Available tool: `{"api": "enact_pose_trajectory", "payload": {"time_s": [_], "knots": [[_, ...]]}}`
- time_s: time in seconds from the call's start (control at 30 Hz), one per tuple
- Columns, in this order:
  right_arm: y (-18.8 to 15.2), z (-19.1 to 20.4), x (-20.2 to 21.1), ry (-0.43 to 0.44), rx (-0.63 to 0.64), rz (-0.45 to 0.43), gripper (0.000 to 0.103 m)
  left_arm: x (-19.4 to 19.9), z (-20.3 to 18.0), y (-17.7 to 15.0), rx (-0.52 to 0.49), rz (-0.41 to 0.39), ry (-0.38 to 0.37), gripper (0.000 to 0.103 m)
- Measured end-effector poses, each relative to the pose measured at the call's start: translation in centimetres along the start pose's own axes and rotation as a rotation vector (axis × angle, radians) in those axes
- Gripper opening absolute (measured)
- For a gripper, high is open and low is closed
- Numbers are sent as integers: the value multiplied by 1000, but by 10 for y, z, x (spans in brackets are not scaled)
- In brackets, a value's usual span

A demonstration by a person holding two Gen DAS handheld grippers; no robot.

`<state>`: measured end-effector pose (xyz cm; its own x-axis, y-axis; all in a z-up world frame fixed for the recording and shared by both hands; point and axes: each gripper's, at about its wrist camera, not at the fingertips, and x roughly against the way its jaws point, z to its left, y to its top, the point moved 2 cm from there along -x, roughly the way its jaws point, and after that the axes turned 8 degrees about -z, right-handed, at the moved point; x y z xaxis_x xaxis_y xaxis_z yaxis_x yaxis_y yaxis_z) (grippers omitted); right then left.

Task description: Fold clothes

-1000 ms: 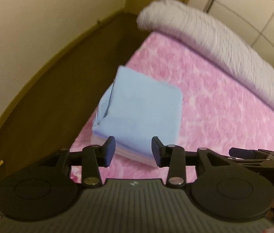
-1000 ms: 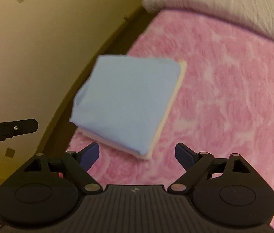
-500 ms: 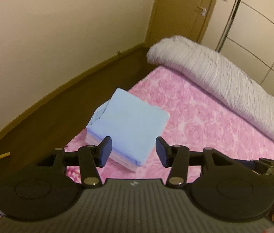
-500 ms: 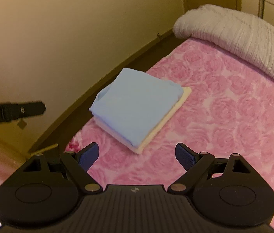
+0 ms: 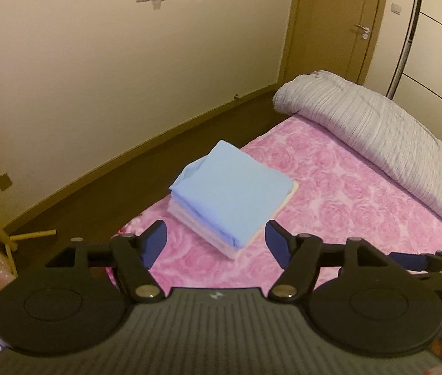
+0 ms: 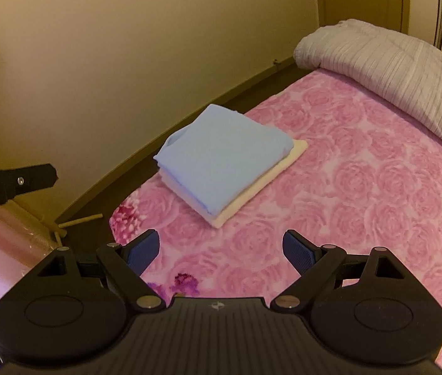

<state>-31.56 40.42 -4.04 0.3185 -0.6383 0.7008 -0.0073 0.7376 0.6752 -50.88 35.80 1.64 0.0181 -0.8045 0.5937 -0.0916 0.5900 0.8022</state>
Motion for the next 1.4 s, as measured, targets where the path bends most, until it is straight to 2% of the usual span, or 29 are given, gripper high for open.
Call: {"api": "enact_pose_trajectory", "payload": {"time_s": [0.13, 0.27, 0.6, 0.97, 1.13, 1.3, 1.4], "knots": [[-2, -6, 5, 7, -3, -11, 89, 7, -8, -5, 9, 0, 13, 69], [-1, -12, 10, 19, -1, -15, 89, 13, -18, -9, 5, 1, 19, 77], [-1, -31, 15, 18, 7, -9, 89, 11, -37, -27, 19, 27, 47, 86], [1, -42, 17, -26, 47, 9, 89, 3, -45, -47, 65, 57, 85, 89], [1, -43, 18, -38, 76, 1, 89, 5, -48, -48, 62, 47, 116, 92], [1, -38, 19, -29, 116, -5, 89, 8, -53, -46, 39, 13, 159, 102], [3, -35, 17, -24, 129, -10, 89, 8, -55, -46, 32, -3, 179, 102]]}}
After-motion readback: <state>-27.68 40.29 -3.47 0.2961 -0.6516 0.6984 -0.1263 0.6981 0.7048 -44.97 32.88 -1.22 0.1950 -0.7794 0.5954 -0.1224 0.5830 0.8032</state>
